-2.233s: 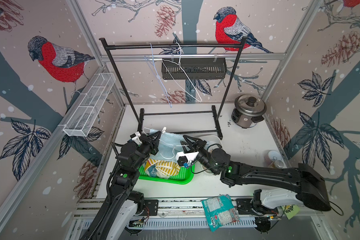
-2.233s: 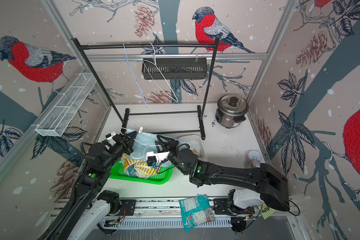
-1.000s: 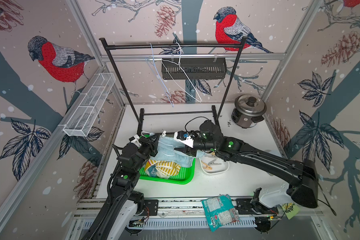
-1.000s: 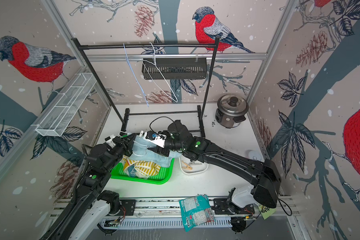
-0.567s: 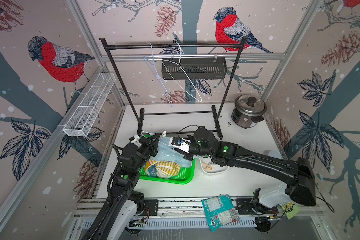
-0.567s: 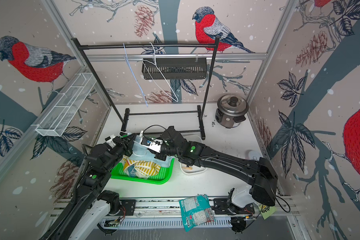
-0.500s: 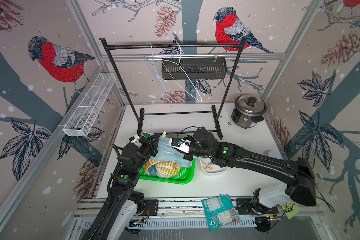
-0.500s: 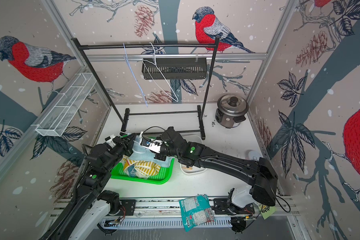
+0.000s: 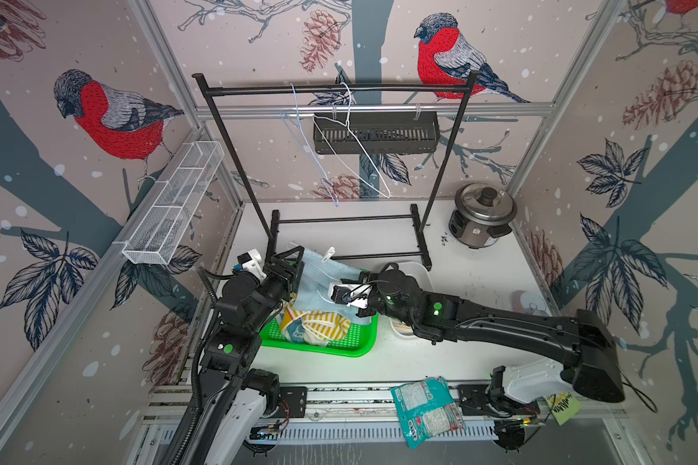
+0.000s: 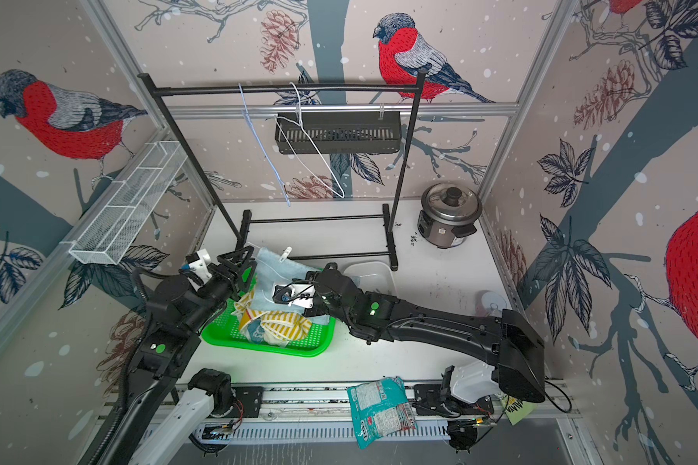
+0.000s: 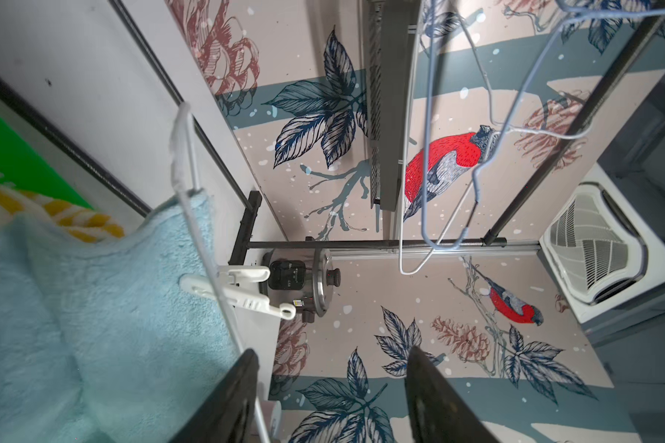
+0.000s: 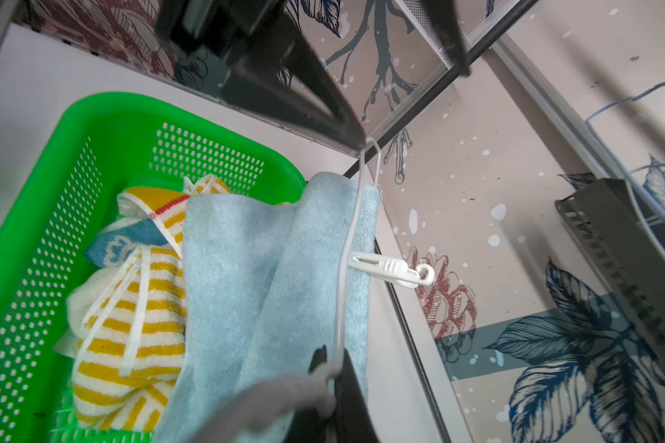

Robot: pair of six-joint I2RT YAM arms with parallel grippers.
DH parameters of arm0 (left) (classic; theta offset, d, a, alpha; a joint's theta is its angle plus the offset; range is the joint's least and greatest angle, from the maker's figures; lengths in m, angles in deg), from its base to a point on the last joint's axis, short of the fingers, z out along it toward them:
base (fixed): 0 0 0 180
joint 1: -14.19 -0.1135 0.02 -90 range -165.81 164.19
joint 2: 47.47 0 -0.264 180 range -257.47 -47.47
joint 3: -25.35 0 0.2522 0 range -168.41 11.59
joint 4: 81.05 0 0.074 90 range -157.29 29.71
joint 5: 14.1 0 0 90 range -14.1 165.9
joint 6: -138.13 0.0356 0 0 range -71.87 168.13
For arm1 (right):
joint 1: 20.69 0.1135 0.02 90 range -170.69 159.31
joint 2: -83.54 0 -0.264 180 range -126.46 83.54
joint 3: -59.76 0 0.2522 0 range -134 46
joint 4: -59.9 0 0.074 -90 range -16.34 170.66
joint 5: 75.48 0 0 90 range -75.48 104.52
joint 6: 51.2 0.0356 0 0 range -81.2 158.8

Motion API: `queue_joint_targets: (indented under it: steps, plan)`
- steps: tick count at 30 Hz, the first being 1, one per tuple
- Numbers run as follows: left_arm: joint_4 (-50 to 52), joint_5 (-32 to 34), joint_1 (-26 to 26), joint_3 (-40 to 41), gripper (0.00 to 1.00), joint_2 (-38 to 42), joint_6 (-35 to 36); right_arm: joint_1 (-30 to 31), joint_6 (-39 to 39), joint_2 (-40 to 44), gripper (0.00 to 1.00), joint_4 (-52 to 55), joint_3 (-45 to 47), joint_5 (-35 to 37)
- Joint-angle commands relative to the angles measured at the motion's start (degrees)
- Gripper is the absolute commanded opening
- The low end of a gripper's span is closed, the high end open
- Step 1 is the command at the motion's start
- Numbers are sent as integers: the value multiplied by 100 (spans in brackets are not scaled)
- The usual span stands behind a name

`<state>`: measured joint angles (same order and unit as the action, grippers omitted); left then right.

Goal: Remove the clothespins securing towels to the hanger
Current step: Remove the clothespin from the hanger.

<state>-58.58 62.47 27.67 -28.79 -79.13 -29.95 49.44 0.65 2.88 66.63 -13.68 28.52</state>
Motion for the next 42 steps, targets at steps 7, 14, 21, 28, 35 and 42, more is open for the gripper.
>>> queue_joint_targets:
  steps: [7,14,21,28,35,42]
  plan:
    - [2138,-144,-13,-2296,64,-1395,4454,524,-1817,-5,0,-1080,441,1266]
    - [2508,-1434,-18,-3223,70,-2305,7507,521,-2503,483,0,-1428,1081,810]
    - [3123,-2628,-156,-3514,82,-2690,10042,454,-2906,686,0,-1503,1312,745]
    - [3499,-3288,-558,-3531,85,-2798,11138,397,-2904,765,0,-1630,1393,612]
    - [3107,-3195,-827,-2691,87,-2342,11482,317,-2932,745,0,-1809,1513,525]
    - [3158,-3544,-863,-2479,87,-2643,12103,348,-3074,763,0,-1837,1517,481]
